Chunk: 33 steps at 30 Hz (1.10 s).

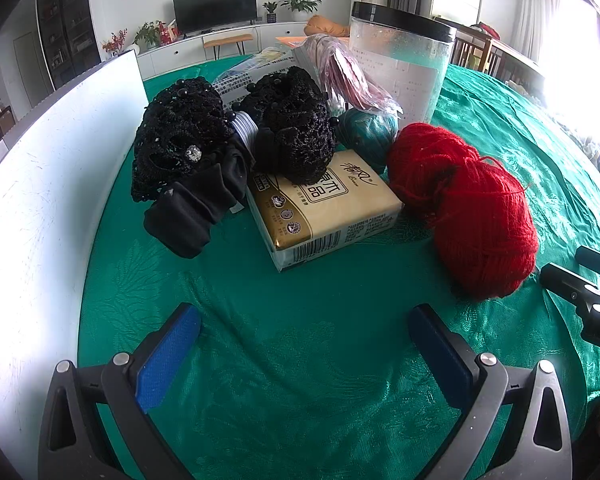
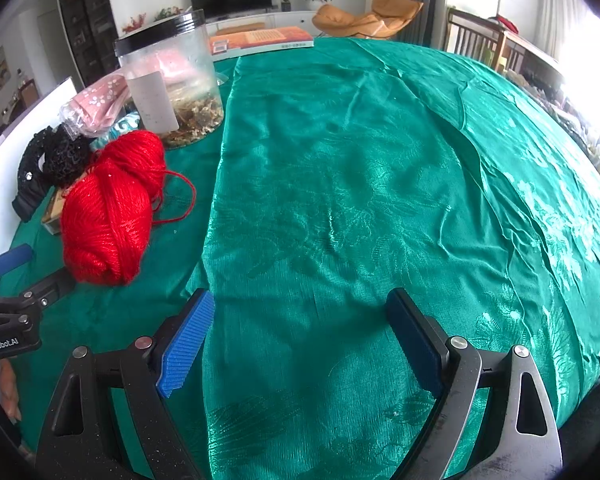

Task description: Organize soft objects

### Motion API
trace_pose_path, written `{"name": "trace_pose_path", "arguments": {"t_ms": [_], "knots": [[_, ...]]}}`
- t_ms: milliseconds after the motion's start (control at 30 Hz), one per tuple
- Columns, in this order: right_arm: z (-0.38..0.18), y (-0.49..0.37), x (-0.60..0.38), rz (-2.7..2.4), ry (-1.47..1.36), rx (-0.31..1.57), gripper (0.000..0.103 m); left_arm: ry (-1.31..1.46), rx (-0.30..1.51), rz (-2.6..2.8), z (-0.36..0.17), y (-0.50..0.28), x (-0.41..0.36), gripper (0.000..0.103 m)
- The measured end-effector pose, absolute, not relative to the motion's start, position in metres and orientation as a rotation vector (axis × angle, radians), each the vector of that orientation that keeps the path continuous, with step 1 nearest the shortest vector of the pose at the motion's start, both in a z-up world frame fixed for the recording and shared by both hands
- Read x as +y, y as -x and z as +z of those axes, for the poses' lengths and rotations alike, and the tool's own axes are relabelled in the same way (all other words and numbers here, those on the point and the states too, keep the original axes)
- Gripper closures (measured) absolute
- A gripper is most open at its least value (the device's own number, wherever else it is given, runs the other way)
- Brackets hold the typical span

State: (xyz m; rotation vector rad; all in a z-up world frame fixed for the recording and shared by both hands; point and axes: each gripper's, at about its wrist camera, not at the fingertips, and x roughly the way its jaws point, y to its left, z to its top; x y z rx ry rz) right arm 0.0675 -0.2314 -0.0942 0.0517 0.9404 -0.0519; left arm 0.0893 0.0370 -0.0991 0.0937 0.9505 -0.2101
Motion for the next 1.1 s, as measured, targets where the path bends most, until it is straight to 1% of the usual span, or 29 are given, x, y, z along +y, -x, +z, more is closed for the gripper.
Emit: {"name": "trace_pose_path", "arguments": {"t_ms": [1100], "knots": [[-0.0937,-0.0672,-0.2280,-0.058,-0.038,0.949,0.011,-0.092,0.950,-0.210,-0.0992,-0.0895,0.0371,0.000]]}}
